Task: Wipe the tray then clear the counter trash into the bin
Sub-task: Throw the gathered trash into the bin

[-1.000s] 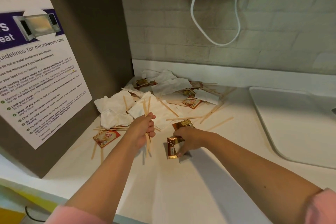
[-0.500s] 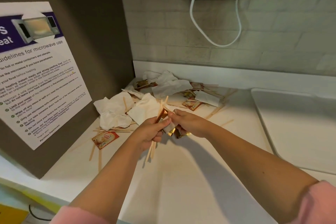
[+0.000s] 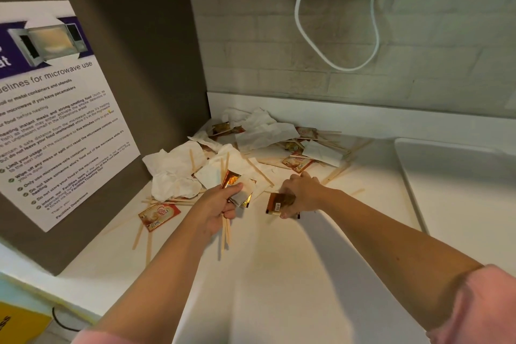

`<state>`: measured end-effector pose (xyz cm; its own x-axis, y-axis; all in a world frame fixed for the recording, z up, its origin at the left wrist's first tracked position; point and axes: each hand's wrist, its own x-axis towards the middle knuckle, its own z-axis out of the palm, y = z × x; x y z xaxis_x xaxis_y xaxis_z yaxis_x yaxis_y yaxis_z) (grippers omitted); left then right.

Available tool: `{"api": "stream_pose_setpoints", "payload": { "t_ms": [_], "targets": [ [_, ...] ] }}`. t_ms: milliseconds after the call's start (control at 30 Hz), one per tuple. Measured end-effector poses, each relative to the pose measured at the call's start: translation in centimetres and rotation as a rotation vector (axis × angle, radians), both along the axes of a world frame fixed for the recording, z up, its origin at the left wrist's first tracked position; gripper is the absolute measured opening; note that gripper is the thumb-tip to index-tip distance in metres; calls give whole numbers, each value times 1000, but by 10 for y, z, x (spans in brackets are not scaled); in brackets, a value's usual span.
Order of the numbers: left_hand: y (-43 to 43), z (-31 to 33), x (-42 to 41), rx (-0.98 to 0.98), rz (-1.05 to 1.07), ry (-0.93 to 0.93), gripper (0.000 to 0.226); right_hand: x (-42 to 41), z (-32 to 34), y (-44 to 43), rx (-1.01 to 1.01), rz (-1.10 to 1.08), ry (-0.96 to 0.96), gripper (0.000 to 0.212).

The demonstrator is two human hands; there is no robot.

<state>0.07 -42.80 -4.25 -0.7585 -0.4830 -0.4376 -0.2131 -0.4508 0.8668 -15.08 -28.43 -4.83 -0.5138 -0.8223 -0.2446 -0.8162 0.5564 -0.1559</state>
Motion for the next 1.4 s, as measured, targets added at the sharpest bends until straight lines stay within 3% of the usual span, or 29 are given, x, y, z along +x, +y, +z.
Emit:
{"api": "stream_pose_setpoints", "payload": {
  "t_ms": [267,367,467,633,733,867,967,1100,1233,1400],
  "targets": [
    [3,-6,-5,25,8,-15,15,1,-3,8,79,25,-33,50],
    [4,-8,-8,44,8,-20,16,3,-2,9,51,-6,-65,36],
    [3,-10,-11,83,52,-8,18,2,4,9,-123,-106,-170,26],
    [9,-12,-15,75,85,-6,17,8,19,5,-613,-279,-486,32],
    [21,-9,-20,74,49,9,13,19,23,-4,-748,-296,-641,30],
    [33,-5,-25,167,21,83,15,29,20,-16,-656,-296,-498,24],
    [35,-4,-26,260,38,117,20,31,15,-18,-534,-301,-330,35],
    [41,-3,-30,225,34,116,35,36,13,-21,-390,-290,-192,44],
    [47,-1,-36,140,41,57,54,47,19,-23,-336,-334,-219,43],
    [53,0,-43,4,103,-9,35,52,20,-22,-447,-378,-311,35]
  ]
}}
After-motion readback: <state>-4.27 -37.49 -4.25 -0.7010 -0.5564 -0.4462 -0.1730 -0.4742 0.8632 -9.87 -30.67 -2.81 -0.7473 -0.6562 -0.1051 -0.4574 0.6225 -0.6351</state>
